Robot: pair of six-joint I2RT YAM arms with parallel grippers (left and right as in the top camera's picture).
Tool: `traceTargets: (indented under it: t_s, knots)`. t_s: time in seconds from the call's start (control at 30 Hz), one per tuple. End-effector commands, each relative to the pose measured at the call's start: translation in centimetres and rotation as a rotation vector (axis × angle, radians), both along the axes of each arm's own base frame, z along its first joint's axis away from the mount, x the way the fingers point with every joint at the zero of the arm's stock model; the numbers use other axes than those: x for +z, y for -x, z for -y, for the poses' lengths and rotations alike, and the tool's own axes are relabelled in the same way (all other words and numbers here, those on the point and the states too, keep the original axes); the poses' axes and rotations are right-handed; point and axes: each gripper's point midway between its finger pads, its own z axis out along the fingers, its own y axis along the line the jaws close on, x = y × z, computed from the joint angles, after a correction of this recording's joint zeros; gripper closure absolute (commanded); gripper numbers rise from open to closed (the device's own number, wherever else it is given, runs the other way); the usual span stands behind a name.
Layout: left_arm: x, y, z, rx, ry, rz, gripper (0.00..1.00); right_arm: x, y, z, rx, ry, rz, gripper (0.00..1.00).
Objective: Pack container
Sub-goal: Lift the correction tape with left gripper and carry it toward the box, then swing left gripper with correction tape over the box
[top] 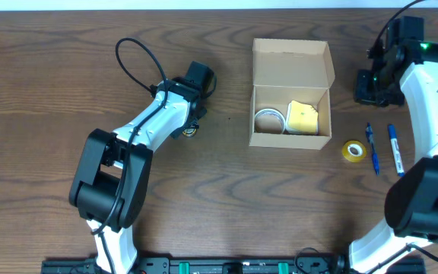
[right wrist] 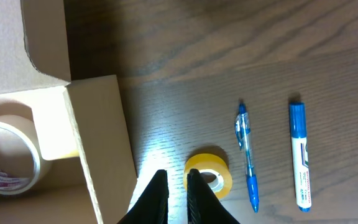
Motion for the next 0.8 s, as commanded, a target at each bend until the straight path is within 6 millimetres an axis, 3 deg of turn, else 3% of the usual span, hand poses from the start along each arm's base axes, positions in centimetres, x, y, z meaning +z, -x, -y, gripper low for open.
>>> traceTargets:
  t_s: [0.0, 0.43, 0.47, 0.53, 0.57, 0.63, 0.77]
  knots:
    - [0.0, -0.2, -0.1, -0.007, -0.014, 0.000, 0.32, 1.0, 0.0, -0.5, 0.023, 0.003, 0.025, 0.89]
    - [-2.6, 0.3, 1.1, -0.008, 0.019, -0.053, 0.34, 0.9, 0.4, -0.5, 0.023, 0.001, 0.012, 0.89]
    - [-2.7, 0.4, 1.2, -0.009, 0.020, -0.055, 0.38, 0.9, 0.4, -0.5, 0.023, 0.001, 0.012, 0.89]
    - [-2.7, 0.3, 1.2, -0.009, 0.021, -0.051, 0.65, 0.9, 0.3, -0.5, 0.023, 0.001, 0.012, 0.89]
    - [-2.7, 0.2, 1.2, -0.009, 0.023, -0.048, 0.69, 1.0, 0.3, -0.5, 0.023, 0.001, 0.013, 0.89]
    - [-2.7, 0.1, 1.4, -0.010, 0.030, -0.042, 0.72, 1.0, 0.3, -0.5, 0.023, 0.001, 0.013, 0.89]
    - [-2.6, -0.1, 1.6, -0.018, 0.038, -0.037, 0.67, 1.0, 0.3, -0.5, 0.023, 0.001, 0.013, 0.89]
